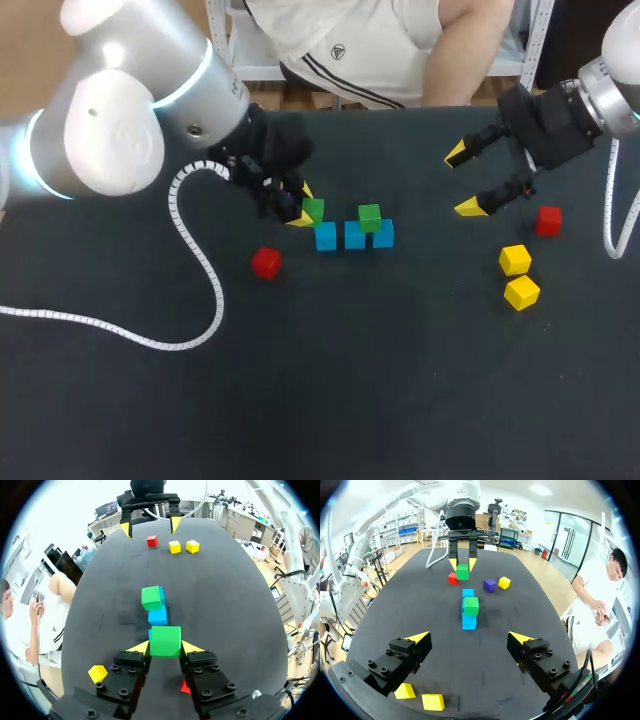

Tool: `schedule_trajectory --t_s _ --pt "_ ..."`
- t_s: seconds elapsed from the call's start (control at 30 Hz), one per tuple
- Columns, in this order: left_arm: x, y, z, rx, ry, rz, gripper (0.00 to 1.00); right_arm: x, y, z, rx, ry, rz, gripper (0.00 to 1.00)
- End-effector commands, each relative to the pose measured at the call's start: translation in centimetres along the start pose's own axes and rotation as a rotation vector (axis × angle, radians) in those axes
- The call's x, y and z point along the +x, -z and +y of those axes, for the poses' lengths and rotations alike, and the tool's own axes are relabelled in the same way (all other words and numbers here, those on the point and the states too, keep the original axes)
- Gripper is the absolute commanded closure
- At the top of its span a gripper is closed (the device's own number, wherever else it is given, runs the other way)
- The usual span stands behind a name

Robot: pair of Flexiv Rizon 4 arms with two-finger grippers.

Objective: Place the blue cubes, place green cubes on the blue cubes, place the yellow cubes on the green cubes, then place the red cubes on the yellow cubes, and place purple cube on the red cubes.

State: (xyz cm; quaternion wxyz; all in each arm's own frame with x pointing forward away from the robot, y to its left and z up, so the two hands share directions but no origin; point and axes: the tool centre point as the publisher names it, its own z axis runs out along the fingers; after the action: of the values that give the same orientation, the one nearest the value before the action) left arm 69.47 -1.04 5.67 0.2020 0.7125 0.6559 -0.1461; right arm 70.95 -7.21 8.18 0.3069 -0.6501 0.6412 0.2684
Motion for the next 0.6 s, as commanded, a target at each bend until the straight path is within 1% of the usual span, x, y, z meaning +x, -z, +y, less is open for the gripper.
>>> schedule_trajectory --t_s 0.03,0.43,0.53,0.6 --pt "0.0 0.0 0.2 0.005 -0.002 0.001 1.0 0.0 0.0 0.1 0.002 0.0 -0.001 0.0" --pt "0.0 0.0 0.2 0.005 -0.002 0.001 1.0 0.0 0.0 0.1 0.002 0.0 -0.001 0.0" --pt "-1.5 0.8 -0.6 -0.013 -0.022 0.012 1.0 0.0 0.0 0.1 0.002 0.0 -0.001 0.0" --pt "-2.5 1.4 -1.0 -0.043 -0.012 0.025 1.0 0.0 0.0 0.1 0.002 0.0 -0.001 0.0"
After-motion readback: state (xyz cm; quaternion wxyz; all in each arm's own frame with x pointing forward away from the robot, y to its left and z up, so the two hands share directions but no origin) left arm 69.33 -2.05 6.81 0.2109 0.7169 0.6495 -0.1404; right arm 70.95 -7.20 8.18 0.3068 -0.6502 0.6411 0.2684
